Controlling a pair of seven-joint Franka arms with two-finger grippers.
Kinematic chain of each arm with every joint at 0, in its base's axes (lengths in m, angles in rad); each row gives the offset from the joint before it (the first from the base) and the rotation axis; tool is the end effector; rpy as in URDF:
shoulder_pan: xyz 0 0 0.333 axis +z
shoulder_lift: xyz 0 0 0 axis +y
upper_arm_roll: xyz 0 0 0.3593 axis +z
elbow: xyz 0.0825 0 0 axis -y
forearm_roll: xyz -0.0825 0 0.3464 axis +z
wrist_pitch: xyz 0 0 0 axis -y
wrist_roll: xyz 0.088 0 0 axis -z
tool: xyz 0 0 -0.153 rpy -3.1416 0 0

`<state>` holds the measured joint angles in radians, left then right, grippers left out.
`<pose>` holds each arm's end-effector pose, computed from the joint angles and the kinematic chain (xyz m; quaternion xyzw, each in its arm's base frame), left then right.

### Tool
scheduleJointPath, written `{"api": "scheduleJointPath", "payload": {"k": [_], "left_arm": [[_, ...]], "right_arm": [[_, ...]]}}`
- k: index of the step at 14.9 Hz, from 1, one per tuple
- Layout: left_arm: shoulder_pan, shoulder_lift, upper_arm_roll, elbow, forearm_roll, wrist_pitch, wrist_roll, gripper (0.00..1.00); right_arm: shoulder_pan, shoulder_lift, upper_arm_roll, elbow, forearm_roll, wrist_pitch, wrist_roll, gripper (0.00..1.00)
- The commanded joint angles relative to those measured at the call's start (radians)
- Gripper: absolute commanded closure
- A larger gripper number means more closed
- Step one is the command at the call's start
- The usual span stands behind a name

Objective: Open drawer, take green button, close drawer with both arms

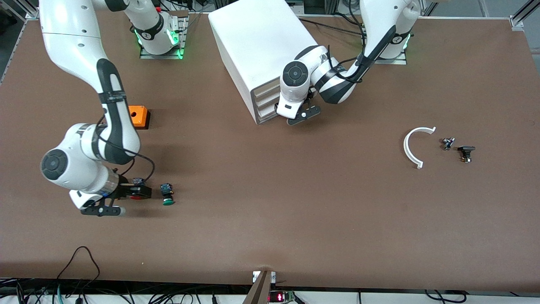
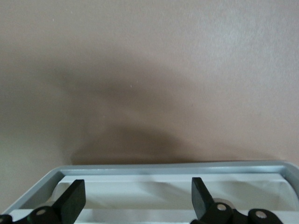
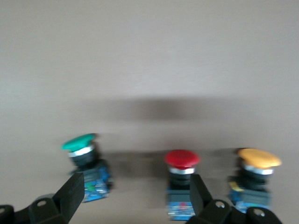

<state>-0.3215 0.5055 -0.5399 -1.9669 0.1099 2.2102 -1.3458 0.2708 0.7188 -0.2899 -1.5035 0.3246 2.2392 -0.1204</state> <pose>0.3915 -0.4248 0.2530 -0.9678 -0.2175 0.1190 0.0427 0.7169 0.0447 0.2681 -0.9989 0.0106 -0.0291 0.0338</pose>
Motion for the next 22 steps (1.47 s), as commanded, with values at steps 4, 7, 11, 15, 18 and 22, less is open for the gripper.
{"api": "scheduleJointPath", "payload": {"k": [4,7,11,15,18,22], "left_arm": [[-0.004,-0.009,-0.028,-0.009,-0.024,-0.021,0.008,0.00],[-0.008,-0.004,-0.034,-0.007,-0.024,-0.021,0.010,0.00],[-0.005,-0.005,-0.037,0.000,-0.024,-0.036,0.014,0.00],[0.039,-0.015,-0.037,0.063,-0.018,-0.127,0.060,0.00],[0.084,-0.015,-0.037,0.161,-0.015,-0.251,0.140,0.00],[0.148,-0.036,-0.034,0.269,-0.007,-0.378,0.273,0.00]], "right_arm": [[-0.032,-0.038,-0.054,-0.018,0.018,-0.067,-0.108,0.00],[-0.032,-0.094,-0.077,-0.018,0.018,-0.151,-0.114,0.00],[-0.025,-0.194,-0.089,-0.017,0.008,-0.268,-0.107,0.00],[-0.012,-0.329,-0.089,-0.014,-0.094,-0.436,-0.097,0.00],[0.014,-0.424,-0.083,-0.011,-0.205,-0.544,-0.010,0.00],[0.054,-0.525,-0.077,-0.015,-0.294,-0.648,0.105,0.00]]}}
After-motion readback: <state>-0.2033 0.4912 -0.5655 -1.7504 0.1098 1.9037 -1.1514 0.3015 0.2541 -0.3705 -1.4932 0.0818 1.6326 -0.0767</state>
